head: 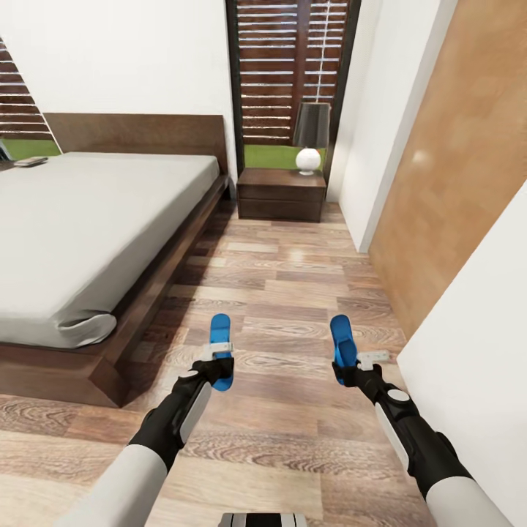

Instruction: In the bedroom, move the book from the bed onto either nightstand, and place the two sandals side by side next to the bed.

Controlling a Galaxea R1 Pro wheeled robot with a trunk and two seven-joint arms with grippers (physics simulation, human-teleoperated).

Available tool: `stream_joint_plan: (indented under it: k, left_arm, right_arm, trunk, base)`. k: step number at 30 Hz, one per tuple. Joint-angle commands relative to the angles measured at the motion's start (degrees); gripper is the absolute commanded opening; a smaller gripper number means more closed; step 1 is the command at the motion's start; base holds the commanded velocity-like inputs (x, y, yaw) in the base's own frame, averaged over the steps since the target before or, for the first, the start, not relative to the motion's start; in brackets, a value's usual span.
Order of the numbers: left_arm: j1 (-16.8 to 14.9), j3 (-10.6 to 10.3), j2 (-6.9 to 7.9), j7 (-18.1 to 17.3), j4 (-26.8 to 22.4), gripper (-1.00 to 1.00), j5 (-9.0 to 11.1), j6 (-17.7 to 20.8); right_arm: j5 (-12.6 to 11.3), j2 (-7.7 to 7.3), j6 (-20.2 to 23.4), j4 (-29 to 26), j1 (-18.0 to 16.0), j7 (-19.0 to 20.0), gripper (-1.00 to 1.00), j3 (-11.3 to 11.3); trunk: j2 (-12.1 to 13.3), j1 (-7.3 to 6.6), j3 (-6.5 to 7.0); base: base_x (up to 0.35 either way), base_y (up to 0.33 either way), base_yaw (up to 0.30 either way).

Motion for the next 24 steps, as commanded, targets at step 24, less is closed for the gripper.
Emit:
stream_joint_plan:
  k: [24]
  left_arm:
    - [0.16,-0.24,0.26,0.49,0.37,-1.0,0.47,-0.33]
  right_arm:
    - [-2.89,-0.06,1.25,0.14,-0.01,0.24,-1.0,-0.26]
  trunk:
    - [0.15,-0.32,2.62]
  base:
    - [0.067,0.0,0.0]
